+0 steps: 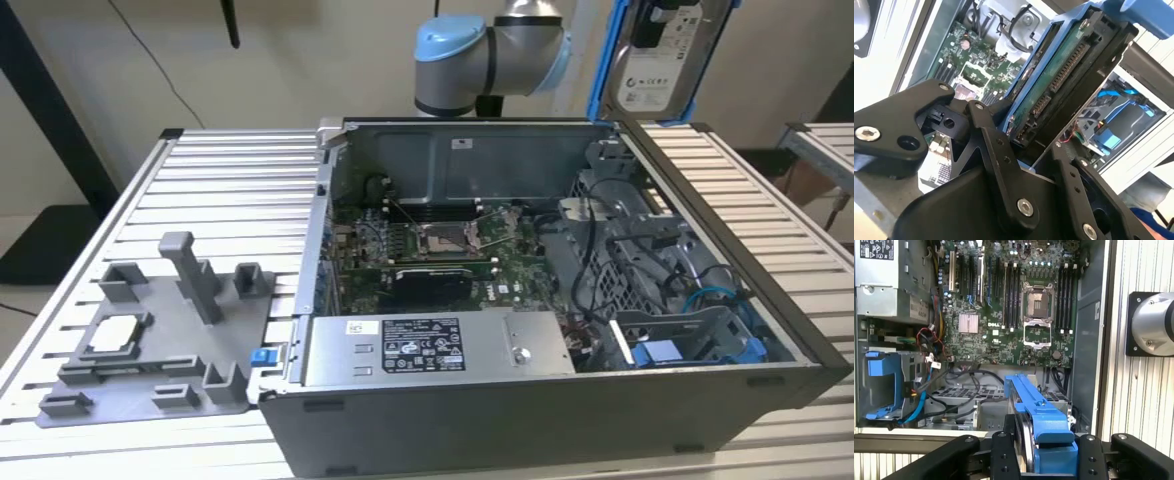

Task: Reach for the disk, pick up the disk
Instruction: 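Pick up the disk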

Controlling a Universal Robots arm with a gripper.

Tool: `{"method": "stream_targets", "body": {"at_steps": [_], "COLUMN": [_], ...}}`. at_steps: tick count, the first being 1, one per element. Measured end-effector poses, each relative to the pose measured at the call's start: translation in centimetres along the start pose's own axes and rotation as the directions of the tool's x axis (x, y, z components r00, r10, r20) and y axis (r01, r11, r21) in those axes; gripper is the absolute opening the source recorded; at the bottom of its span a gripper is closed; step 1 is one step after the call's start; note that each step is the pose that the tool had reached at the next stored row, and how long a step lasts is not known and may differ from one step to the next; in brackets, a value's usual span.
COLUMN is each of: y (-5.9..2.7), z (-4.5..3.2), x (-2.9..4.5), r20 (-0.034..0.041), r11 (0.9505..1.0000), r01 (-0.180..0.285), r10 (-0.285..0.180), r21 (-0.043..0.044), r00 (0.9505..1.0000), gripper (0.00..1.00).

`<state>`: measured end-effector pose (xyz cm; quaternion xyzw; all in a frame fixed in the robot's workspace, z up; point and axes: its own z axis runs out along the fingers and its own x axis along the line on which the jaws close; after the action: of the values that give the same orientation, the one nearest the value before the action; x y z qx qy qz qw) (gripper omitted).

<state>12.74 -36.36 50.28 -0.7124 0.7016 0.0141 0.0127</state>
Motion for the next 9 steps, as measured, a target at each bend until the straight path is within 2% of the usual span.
{"method": "stream_targets", "body": {"at_steps": [5, 9], "y": [-0.03, -0.01], "z": [-0.02, -0.05], "x": [0.16, 1.34], "r20": [-0.0002, -0.0001], "r11": [1.0000, 1.0000], "r01": [0.000, 0.000], "r10": [0.000, 0.000], "r21": [0.0000, 0.0000], "r00": [1.0000, 1.0000], "gripper": [0.00, 0.00]}}
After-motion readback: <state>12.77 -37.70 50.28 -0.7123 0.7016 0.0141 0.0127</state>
